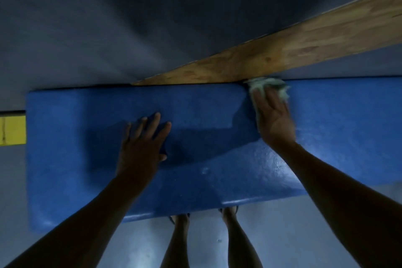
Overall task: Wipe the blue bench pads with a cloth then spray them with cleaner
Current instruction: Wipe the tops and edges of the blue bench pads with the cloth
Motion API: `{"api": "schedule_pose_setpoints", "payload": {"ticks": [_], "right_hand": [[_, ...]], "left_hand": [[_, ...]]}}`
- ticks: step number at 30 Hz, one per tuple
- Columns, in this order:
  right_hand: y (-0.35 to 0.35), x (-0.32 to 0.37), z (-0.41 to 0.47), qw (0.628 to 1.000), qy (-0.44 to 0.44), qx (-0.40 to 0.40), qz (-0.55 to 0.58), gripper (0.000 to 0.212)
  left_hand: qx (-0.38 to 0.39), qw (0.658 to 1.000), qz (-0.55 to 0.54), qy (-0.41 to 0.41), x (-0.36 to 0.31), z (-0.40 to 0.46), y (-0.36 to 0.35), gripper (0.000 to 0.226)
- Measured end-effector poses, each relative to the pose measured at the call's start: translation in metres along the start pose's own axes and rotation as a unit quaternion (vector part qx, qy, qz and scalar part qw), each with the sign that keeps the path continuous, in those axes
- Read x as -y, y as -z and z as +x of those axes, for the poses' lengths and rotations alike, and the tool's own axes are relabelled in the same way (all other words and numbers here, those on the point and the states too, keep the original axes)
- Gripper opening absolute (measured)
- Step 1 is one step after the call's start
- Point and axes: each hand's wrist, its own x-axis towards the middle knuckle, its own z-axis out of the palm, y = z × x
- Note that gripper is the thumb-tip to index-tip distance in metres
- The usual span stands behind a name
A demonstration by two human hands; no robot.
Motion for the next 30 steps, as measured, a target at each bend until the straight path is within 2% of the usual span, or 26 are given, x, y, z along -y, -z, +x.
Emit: {"api": "schedule_pose_setpoints", "payload": {"ticks": [3, 5, 6, 8, 10, 13, 15, 17, 19, 22, 24, 25, 27, 30], "right_hand": [[-0.01, 0.041, -0.01, 0.981, -0.165, -0.059, 0.085, 0.069], [-0.025, 0.097, -0.016, 0.972, -0.175, -0.079, 0.131, 0.077], [-0.034, 0.125, -0.023, 0.979, -0.135, -0.075, 0.136, 0.077], [-0.052, 0.17, -0.045, 0.995, 0.0, -0.025, 0.097, 0.074], [-0.058, 0.185, -0.064, 0.989, 0.127, 0.024, 0.071, 0.07], [-0.047, 0.138, -0.056, 0.965, 0.259, 0.049, -0.011, 0.074], [-0.032, 0.081, -0.049, 0.957, 0.282, 0.043, -0.061, 0.076], [-0.016, 0.023, -0.051, 0.977, 0.204, 0.024, -0.053, 0.067], [-0.006, -0.006, -0.062, 0.998, 0.057, 0.004, -0.03, 0.062], [-0.028, 0.035, -0.072, 0.983, -0.161, -0.074, 0.037, 0.069], [-0.046, 0.098, -0.076, 0.968, -0.215, -0.095, 0.091, 0.072], [-0.052, 0.129, -0.082, 0.971, -0.196, -0.088, 0.102, 0.072], [-0.062, 0.176, -0.105, 0.993, -0.08, -0.027, 0.084, 0.073], [-0.058, 0.164, -0.12, 0.987, 0.146, 0.05, 0.039, 0.076]], "left_hand": [[-0.055, 0.998, -0.004, -0.024, 0.005, -0.004, -0.008, 0.096], [-0.064, 0.997, -0.005, -0.035, 0.008, -0.005, -0.008, 0.092], [-0.048, 0.998, -0.004, -0.03, 0.008, -0.004, -0.007, 0.091], [0.0, 1.0, 0.002, -0.01, 0.006, -0.002, -0.004, 0.089], [0.034, 0.999, 0.014, 0.007, 0.003, 0.001, -0.001, 0.085], [0.037, 0.999, 0.008, 0.007, 0.003, 0.0, -0.001, 0.084], [0.02, 1.0, -0.005, 0.002, 0.004, -0.001, -0.002, 0.089], [0.011, 1.0, -0.006, 0.002, 0.003, -0.002, -0.003, 0.09], [0.021, 1.0, -0.008, 0.004, 0.003, -0.001, -0.001, 0.088], [0.039, 0.999, 0.0, 0.01, 0.001, 0.0, 0.001, 0.086], [0.033, 0.999, 0.008, 0.01, 0.001, -0.002, 0.001, 0.088], [0.033, 0.999, 0.01, 0.009, 0.001, -0.003, 0.002, 0.089], [0.04, 0.999, 0.014, 0.004, 0.001, -0.003, 0.003, 0.089], [0.039, 0.999, 0.016, 0.004, 0.001, -0.004, 0.004, 0.088]]}}
